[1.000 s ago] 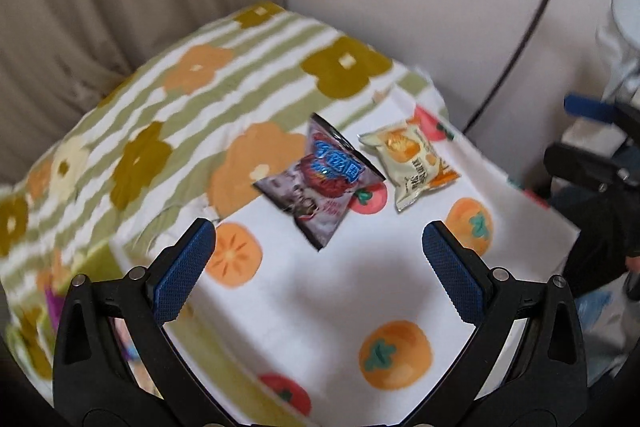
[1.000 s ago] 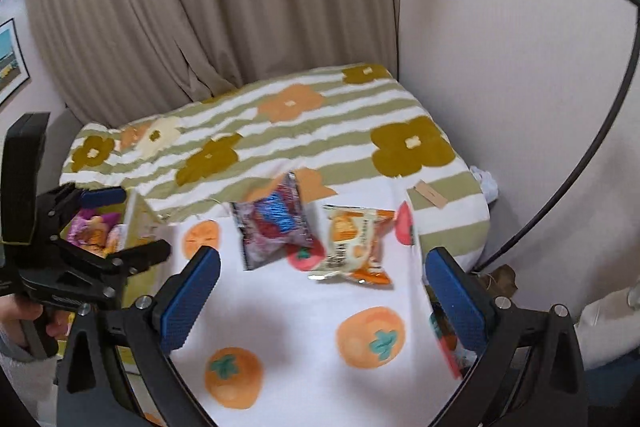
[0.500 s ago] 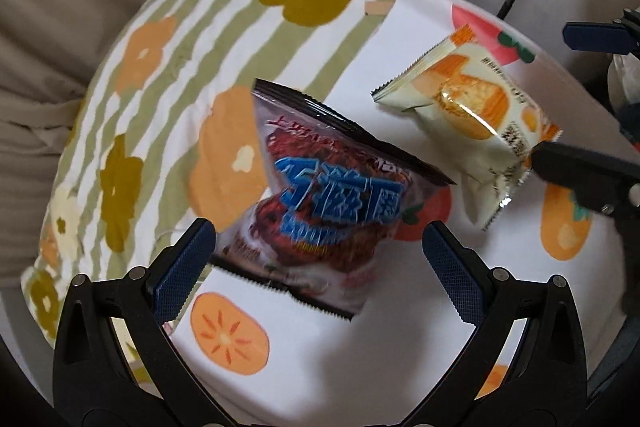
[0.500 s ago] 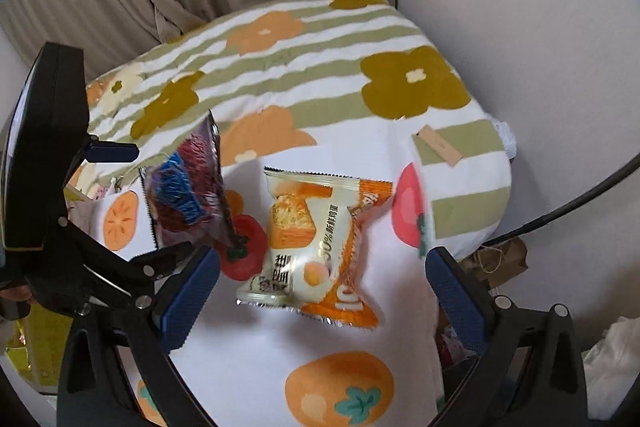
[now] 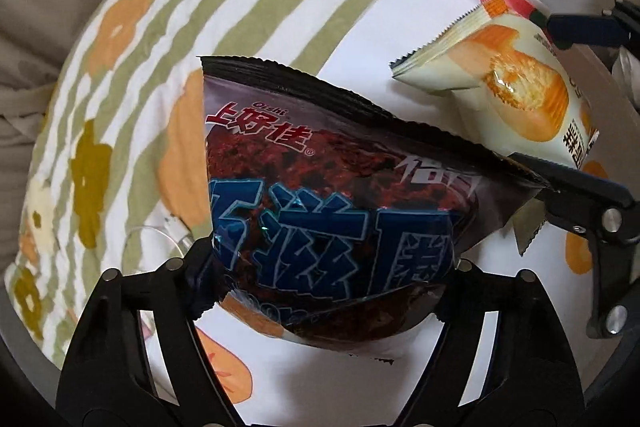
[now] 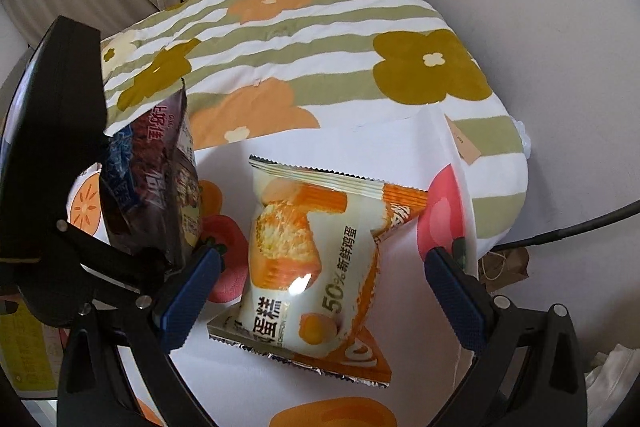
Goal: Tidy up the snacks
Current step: 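Grasp the dark blue-lettered bag with the left tool while the right tool grasps the orange cake packet, then carry both snacks into the green box and release them from both tools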
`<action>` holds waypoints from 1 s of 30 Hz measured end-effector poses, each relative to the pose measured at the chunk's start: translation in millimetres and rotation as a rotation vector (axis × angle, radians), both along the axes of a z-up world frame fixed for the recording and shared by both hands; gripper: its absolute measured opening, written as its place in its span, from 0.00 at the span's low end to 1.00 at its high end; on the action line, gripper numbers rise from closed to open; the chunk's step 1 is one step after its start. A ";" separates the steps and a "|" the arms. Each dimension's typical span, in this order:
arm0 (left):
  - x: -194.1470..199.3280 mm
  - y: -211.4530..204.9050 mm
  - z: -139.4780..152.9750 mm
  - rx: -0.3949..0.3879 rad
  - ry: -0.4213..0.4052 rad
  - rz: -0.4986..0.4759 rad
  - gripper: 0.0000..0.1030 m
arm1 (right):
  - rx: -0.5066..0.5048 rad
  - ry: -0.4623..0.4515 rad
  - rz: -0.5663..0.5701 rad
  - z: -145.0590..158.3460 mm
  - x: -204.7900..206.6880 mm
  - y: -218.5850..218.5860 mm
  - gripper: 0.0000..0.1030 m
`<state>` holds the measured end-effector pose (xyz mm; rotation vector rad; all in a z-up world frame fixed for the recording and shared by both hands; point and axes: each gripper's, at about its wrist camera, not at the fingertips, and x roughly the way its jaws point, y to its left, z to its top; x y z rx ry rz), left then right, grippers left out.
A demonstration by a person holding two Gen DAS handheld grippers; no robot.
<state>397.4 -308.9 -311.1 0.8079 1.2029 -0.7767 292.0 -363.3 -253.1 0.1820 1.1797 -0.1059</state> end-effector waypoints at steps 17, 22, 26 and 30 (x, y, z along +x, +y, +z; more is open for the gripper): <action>5.5 26.5 11.8 -0.019 0.029 0.204 0.68 | 0.058 0.056 0.012 -23.3 13.4 2.3 0.67; 1.0 31.3 33.7 -0.054 0.001 0.237 0.68 | 0.054 0.035 0.006 -14.2 7.5 1.1 0.61; -5.2 40.1 62.6 -0.088 -0.031 0.270 0.68 | 0.054 -0.008 0.011 6.5 0.3 3.4 0.61; -16.7 58.9 103.7 -0.141 -0.083 0.304 0.68 | 0.055 -0.064 0.024 37.8 -7.8 10.0 0.61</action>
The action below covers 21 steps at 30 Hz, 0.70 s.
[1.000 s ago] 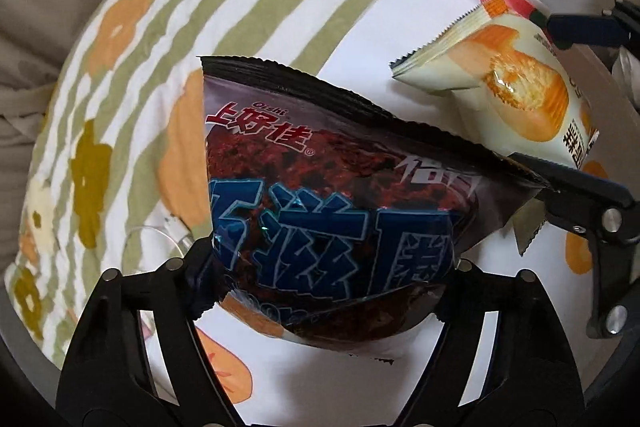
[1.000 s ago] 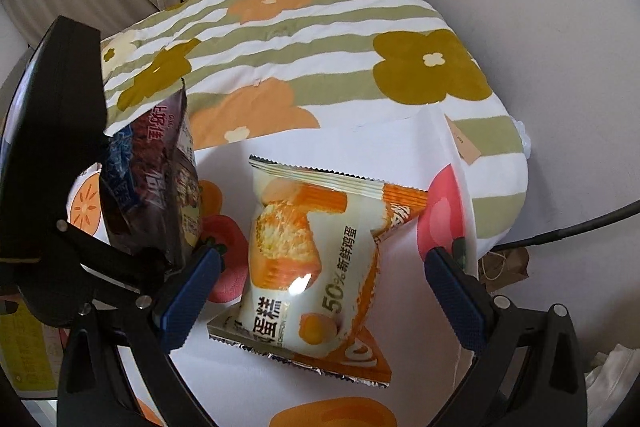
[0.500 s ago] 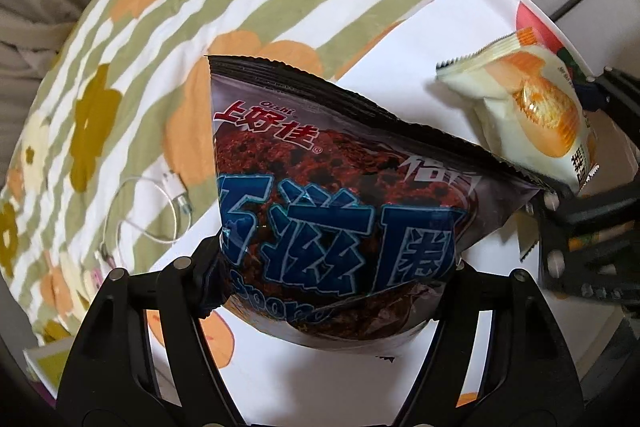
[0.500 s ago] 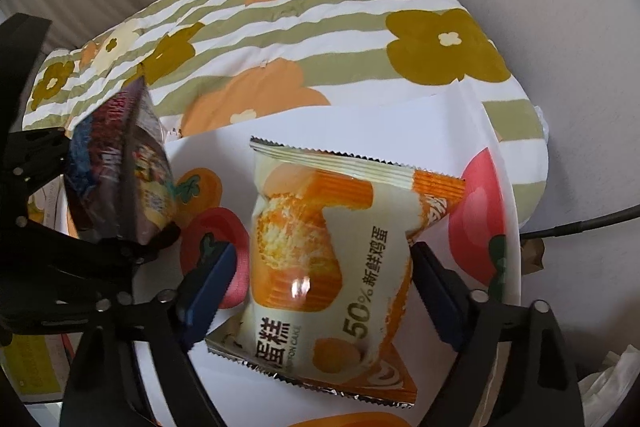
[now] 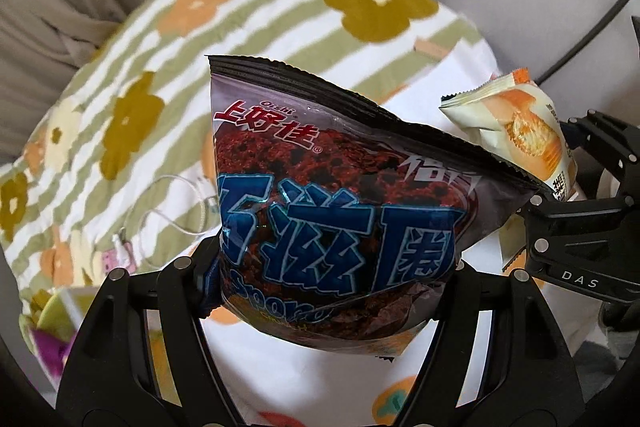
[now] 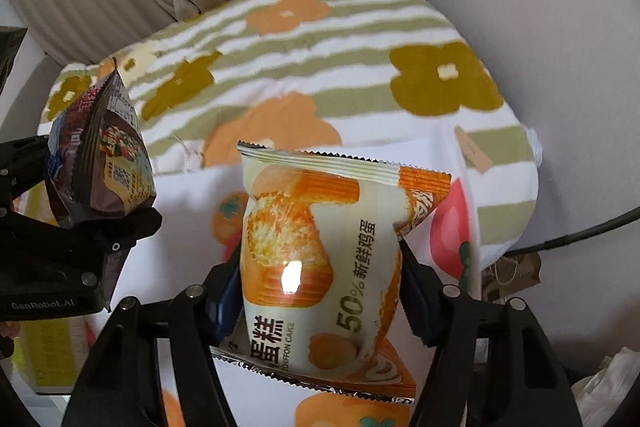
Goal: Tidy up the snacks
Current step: 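Carry both snacks into the green box and release them from both tools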
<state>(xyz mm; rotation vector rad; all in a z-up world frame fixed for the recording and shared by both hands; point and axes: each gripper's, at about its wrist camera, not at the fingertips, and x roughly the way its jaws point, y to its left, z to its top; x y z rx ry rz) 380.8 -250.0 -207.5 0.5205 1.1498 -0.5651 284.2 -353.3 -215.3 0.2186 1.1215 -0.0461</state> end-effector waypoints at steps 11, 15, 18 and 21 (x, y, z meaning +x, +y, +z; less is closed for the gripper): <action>-58.2 121.9 113.7 -0.133 -0.154 0.200 0.68 | 0.026 -0.197 0.159 116.8 -31.2 80.7 0.61; -82.4 178.5 135.0 -0.146 -0.190 0.283 0.68 | 0.061 -0.253 0.235 146.4 -45.3 129.3 0.61; -97.3 222.7 142.1 -0.138 -0.205 0.345 0.68 | 0.077 -0.277 0.281 158.0 -53.6 162.9 0.61; -108.4 267.3 142.6 -0.129 -0.209 0.407 0.68 | 0.104 -0.285 0.323 163.1 -61.4 199.6 0.61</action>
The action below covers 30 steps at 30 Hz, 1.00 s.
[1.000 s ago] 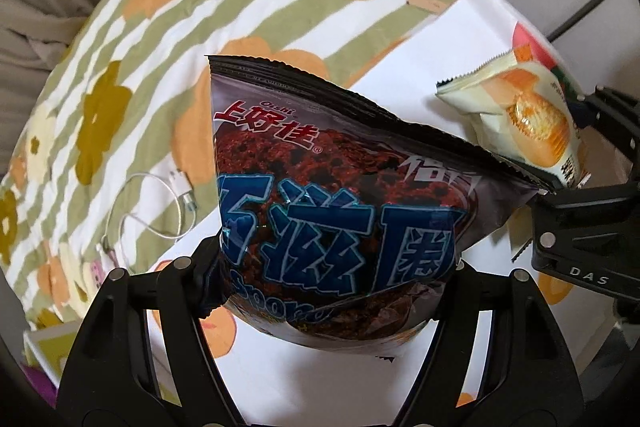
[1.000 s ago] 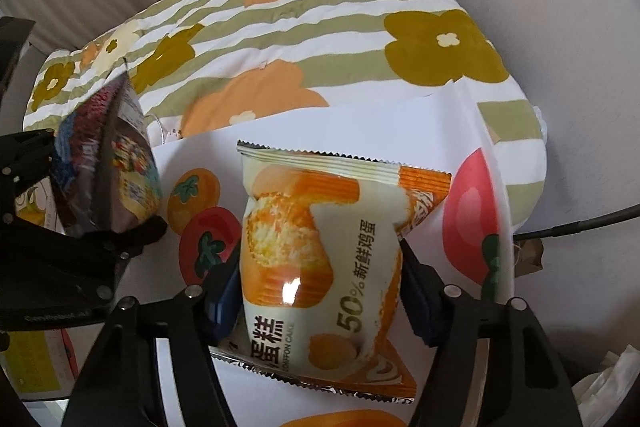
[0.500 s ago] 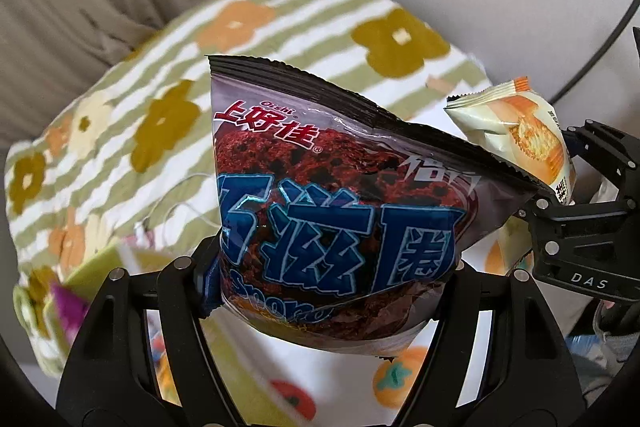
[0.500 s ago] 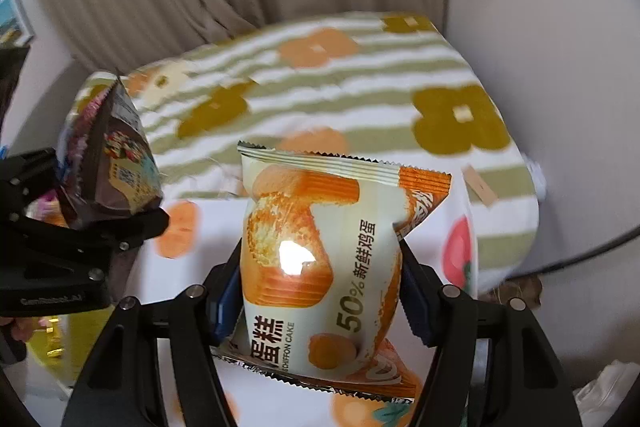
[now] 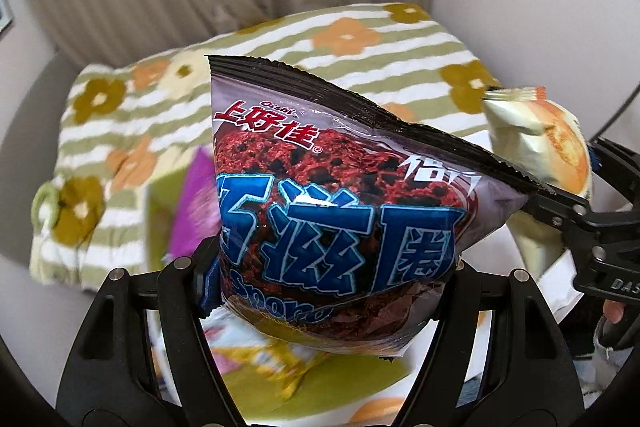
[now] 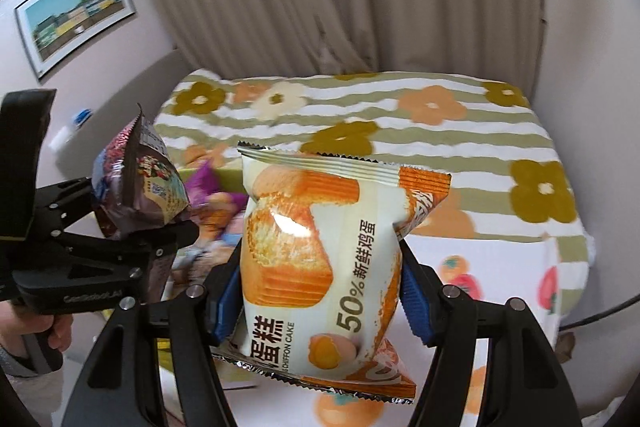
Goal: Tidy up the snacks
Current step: 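Carry both snacks into the green box and release them from both tools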
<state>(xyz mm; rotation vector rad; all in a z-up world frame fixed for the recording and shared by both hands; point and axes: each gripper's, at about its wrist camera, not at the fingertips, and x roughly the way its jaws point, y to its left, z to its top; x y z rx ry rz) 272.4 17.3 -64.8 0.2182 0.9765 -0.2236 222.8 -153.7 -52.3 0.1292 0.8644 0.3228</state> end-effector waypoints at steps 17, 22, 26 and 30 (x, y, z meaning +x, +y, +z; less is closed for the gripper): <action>12.3 100.9 -41.7 -0.073 0.047 0.033 1.00 | 0.016 0.071 -0.004 -31.0 -27.5 97.8 0.61; -5.7 129.9 -41.7 -0.119 0.040 0.061 1.00 | 0.002 0.097 -0.029 -41.6 -37.6 111.0 0.61; -28.5 154.2 -39.9 -0.136 0.004 0.131 1.00 | -0.019 0.073 -0.040 -41.8 -43.0 118.3 0.61; -41.9 176.4 -39.5 -0.171 -0.005 0.198 1.00 | -0.014 0.009 -0.030 -39.0 -47.6 128.6 0.61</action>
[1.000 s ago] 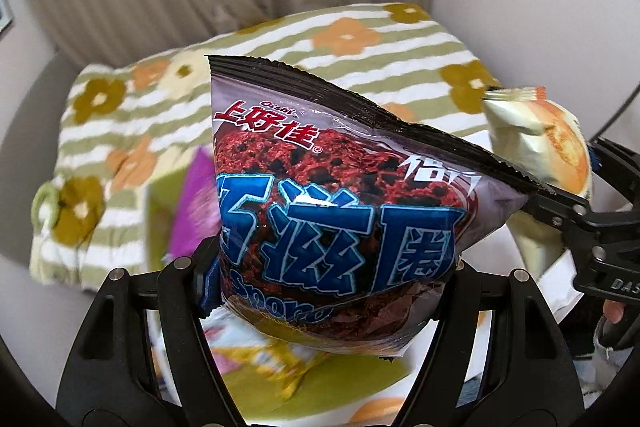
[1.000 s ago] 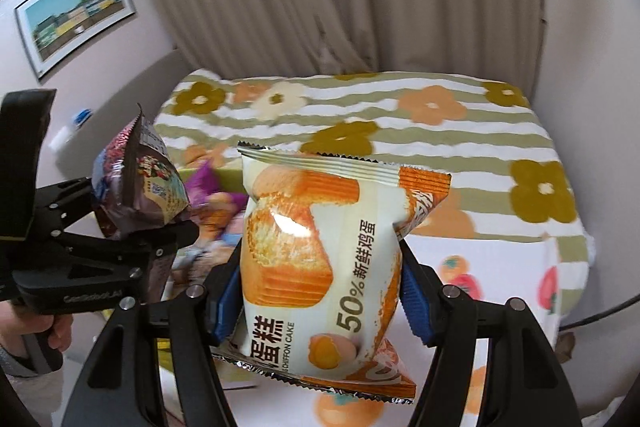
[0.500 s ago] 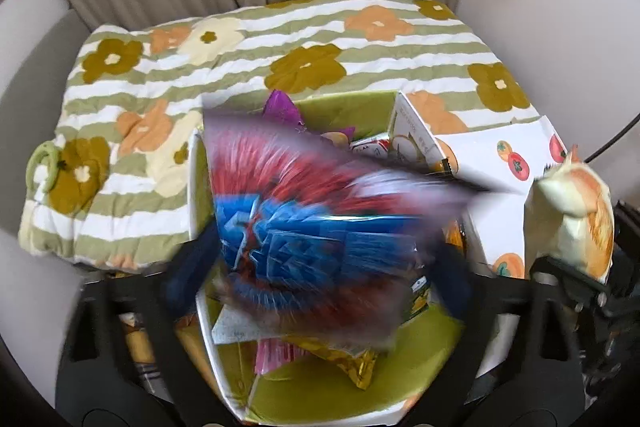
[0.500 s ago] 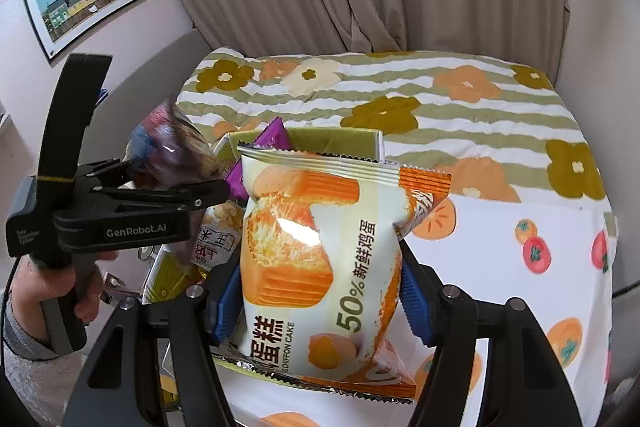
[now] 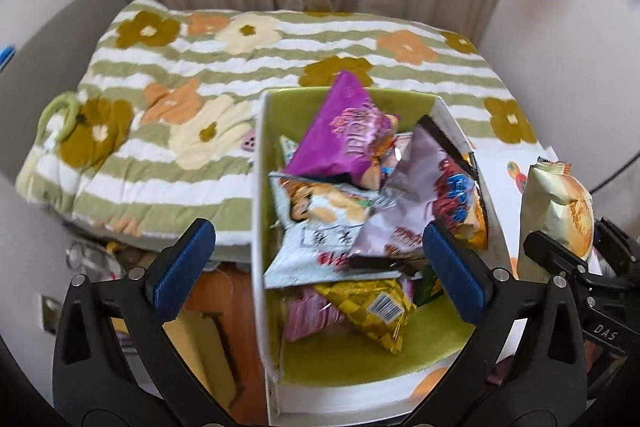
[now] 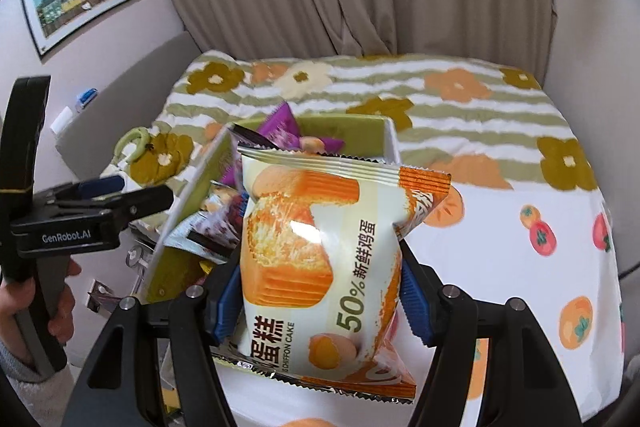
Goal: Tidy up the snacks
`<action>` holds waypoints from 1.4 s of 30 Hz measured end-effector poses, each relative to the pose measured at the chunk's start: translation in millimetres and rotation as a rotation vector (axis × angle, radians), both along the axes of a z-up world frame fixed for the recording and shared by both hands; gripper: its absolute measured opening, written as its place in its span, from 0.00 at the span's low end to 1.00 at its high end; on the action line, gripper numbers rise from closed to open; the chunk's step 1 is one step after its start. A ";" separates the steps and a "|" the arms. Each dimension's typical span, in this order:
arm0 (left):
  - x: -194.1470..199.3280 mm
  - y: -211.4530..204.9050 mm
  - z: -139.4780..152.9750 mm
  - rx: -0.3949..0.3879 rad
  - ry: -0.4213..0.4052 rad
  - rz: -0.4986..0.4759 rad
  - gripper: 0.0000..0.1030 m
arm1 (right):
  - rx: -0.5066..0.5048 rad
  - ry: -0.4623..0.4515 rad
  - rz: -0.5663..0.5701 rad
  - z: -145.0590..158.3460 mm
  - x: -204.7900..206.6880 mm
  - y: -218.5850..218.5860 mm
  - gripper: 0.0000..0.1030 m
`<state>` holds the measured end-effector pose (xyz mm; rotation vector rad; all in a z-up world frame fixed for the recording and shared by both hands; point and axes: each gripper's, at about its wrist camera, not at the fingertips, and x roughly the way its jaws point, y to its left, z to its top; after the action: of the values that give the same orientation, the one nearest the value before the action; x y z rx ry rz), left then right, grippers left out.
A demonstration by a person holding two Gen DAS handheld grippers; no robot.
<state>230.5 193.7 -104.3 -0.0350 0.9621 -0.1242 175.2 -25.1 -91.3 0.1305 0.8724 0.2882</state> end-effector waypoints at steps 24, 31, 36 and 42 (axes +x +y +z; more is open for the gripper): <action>-53.8 1.7 -11.8 0.015 0.000 0.084 1.00 | -0.025 -0.031 0.000 -15.7 -23.1 10.5 1.00; -109.3 -40.3 34.0 0.006 -0.119 0.088 1.00 | -0.027 -0.149 -0.004 37.8 -61.8 -20.0 1.00; -156.6 -79.3 69.9 0.022 -0.242 0.080 1.00 | -0.064 -0.212 -0.056 76.4 -101.1 -52.0 1.00; -210.2 -116.4 96.3 0.045 -0.384 0.071 1.00 | -0.157 -0.241 -0.158 92.6 -149.3 -90.0 1.00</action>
<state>20.4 77.3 -8.1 -0.0030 0.5794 -0.0410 25.9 -115.2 1.3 0.0176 0.6383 0.0841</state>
